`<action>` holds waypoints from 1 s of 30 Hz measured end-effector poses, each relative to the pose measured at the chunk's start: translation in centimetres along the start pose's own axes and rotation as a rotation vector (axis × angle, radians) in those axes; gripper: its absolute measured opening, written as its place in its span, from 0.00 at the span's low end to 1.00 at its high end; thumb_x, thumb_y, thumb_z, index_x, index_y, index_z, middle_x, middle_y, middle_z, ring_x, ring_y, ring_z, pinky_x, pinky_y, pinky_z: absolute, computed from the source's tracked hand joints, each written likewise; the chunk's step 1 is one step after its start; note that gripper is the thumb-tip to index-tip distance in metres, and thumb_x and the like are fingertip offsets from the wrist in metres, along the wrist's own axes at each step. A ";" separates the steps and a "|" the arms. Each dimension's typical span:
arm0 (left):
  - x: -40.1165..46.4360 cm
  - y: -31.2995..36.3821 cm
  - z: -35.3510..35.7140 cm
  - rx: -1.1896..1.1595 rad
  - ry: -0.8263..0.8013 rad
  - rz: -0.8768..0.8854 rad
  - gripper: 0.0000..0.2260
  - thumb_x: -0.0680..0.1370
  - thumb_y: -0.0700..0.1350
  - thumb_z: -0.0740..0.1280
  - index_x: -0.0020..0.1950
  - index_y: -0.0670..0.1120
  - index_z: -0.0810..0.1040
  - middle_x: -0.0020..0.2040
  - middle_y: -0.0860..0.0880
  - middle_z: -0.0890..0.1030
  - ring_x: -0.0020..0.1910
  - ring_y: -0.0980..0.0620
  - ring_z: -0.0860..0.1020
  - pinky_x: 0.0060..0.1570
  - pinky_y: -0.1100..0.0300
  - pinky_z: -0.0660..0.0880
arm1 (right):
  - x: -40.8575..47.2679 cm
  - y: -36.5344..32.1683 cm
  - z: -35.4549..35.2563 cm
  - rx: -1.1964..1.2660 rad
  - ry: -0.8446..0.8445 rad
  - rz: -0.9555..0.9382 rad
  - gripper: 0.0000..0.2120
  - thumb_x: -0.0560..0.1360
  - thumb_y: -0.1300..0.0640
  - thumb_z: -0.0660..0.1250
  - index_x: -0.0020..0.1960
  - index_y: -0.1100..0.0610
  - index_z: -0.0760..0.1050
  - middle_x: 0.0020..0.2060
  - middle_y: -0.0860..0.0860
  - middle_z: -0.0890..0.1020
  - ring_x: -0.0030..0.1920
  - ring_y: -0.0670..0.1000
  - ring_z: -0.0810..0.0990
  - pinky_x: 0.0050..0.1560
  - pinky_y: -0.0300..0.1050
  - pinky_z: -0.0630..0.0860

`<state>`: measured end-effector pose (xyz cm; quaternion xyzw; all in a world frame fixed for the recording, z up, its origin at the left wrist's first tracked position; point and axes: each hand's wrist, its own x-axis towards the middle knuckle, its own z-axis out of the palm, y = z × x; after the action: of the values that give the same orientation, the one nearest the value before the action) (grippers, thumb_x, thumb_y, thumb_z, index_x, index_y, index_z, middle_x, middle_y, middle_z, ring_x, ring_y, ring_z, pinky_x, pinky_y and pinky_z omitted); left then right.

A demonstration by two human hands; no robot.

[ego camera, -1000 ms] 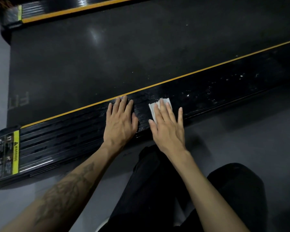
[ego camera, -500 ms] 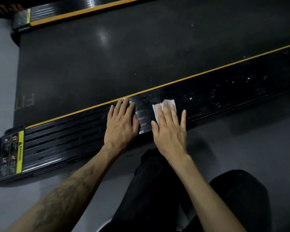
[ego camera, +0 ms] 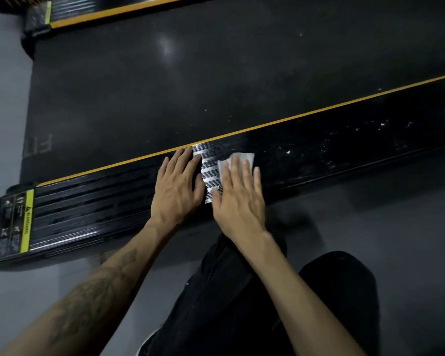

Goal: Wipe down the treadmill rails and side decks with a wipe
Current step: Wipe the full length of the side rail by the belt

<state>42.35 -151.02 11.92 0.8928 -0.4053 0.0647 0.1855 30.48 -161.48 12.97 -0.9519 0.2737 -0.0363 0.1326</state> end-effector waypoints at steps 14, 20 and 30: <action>-0.1 0.0 -0.2 -0.023 -0.016 -0.019 0.24 0.81 0.51 0.56 0.74 0.43 0.74 0.78 0.42 0.70 0.79 0.44 0.65 0.78 0.42 0.60 | 2.5 0.7 -2.3 -0.076 -0.222 -0.112 0.31 0.87 0.44 0.48 0.84 0.53 0.42 0.83 0.52 0.40 0.83 0.53 0.38 0.81 0.58 0.35; 0.1 0.2 -0.3 -0.009 -0.039 -0.060 0.25 0.81 0.52 0.56 0.76 0.44 0.72 0.79 0.43 0.67 0.80 0.44 0.62 0.79 0.41 0.58 | 1.8 1.9 -1.3 -0.063 -0.020 -0.013 0.31 0.84 0.46 0.47 0.83 0.59 0.55 0.83 0.57 0.55 0.83 0.56 0.52 0.81 0.62 0.45; 0.0 0.0 -0.2 0.000 -0.067 -0.065 0.25 0.82 0.53 0.54 0.77 0.45 0.70 0.81 0.43 0.65 0.81 0.45 0.60 0.80 0.42 0.56 | 3.2 1.6 -0.5 -0.079 -0.005 -0.041 0.33 0.82 0.44 0.41 0.83 0.57 0.56 0.83 0.55 0.55 0.83 0.54 0.52 0.81 0.61 0.44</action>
<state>42.35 -150.91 12.07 0.9071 -0.3821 0.0287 0.1740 32.32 -164.61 13.01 -0.9619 0.2552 -0.0256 0.0947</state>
